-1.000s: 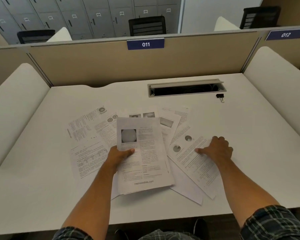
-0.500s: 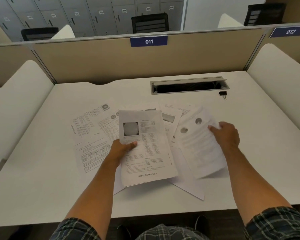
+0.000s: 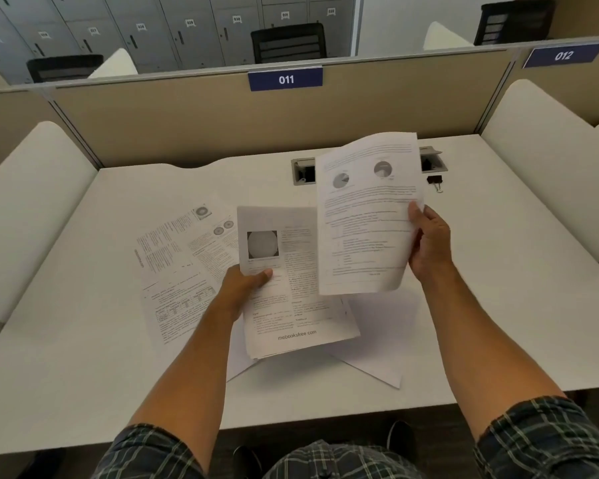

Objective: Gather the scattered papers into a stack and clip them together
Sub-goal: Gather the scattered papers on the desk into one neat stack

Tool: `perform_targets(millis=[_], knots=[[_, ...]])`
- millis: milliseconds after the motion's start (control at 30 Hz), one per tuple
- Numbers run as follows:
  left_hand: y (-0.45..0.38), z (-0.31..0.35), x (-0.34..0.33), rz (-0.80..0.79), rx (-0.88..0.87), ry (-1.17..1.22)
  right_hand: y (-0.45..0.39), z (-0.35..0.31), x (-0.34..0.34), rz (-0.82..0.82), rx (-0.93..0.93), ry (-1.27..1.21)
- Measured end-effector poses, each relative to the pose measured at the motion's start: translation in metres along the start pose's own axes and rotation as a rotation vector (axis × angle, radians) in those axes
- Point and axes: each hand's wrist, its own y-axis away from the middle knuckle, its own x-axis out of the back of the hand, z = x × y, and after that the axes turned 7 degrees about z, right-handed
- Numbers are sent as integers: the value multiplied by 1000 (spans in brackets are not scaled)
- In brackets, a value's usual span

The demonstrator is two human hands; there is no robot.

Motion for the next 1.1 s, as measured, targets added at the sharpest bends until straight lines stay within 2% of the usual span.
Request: perform_targets(millis=[100, 433, 667, 933, 1100], knots=[[-1, 9, 0, -14, 7, 35, 4, 9, -10, -41, -19, 118], [1, 36, -7, -28, 17, 181, 12, 35, -34, 20, -32, 362], [9, 49, -9, -56, -25, 191, 14, 45, -41, -141, -152, 347], [12, 50, -11, -97, -111, 55, 20, 47, -49, -342, -224, 146], [13, 56, -20, 13, -188, -86, 21, 43, -53, -405, -216, 168]])
